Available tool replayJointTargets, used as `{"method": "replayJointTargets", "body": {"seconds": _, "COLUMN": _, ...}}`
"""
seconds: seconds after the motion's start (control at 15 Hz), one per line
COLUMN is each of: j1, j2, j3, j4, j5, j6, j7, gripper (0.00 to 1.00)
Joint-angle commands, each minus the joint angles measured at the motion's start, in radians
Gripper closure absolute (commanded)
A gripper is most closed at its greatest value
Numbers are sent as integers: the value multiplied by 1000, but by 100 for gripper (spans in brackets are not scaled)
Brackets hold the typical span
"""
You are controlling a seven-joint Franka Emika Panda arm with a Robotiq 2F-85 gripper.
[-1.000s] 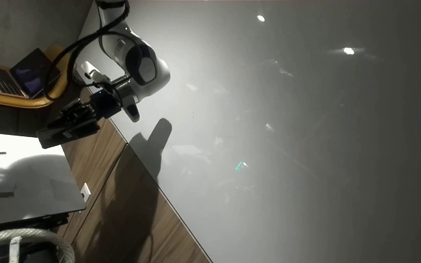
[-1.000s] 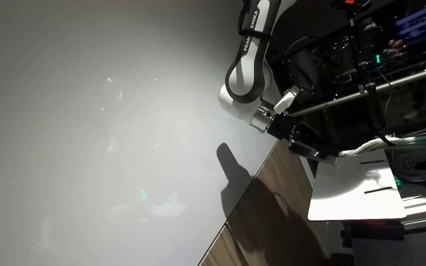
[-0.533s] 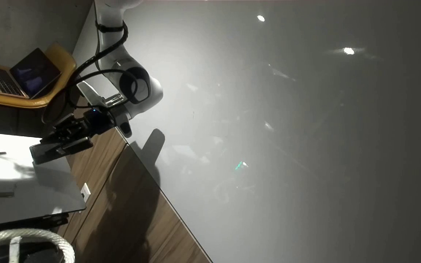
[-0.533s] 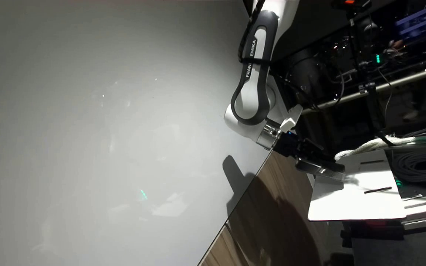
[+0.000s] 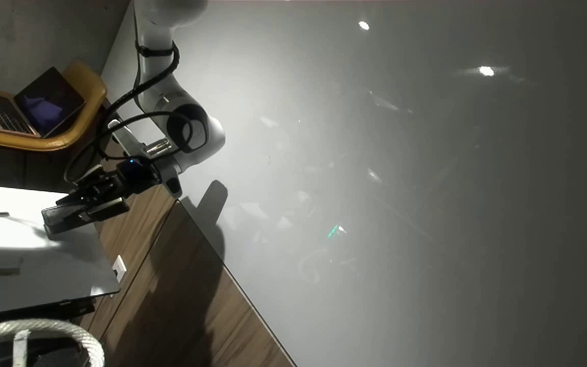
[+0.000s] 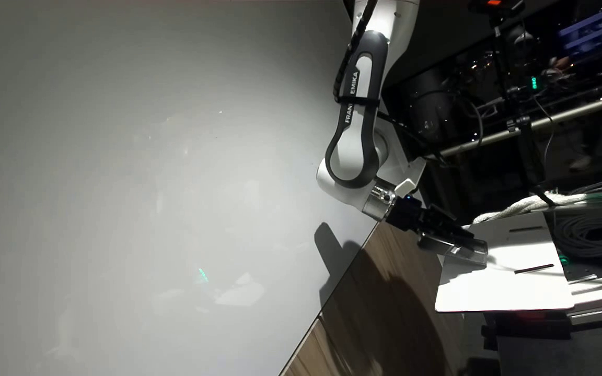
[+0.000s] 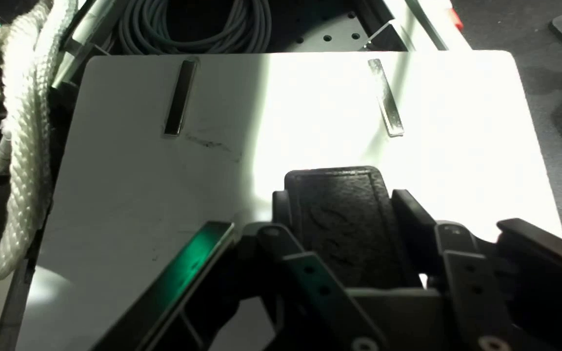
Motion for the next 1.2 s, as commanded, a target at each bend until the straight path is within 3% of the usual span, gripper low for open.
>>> {"method": "replayJointTargets", "body": {"seconds": 0.0, "j1": 4, "j2": 23, "j3": -3, "j4": 27, "j5": 0, "j6": -4, "j7": -11, "gripper": 72}}
{"method": "replayJointTargets", "body": {"seconds": 0.93, "j1": 0, "j2": 50, "j3": -6, "j4": 24, "j5": 1, "j6": -8, "j7": -13, "gripper": 72}}
{"method": "replayJointTargets", "body": {"seconds": 1.0, "j1": 0, "j2": 51, "j3": -6, "j4": 26, "j5": 2, "j6": -9, "j7": -12, "gripper": 26}}
{"method": "replayJointTargets", "body": {"seconds": 1.13, "j1": 1, "j2": 56, "j3": -6, "j4": 29, "j5": 2, "j6": -11, "j7": -12, "gripper": 14}}
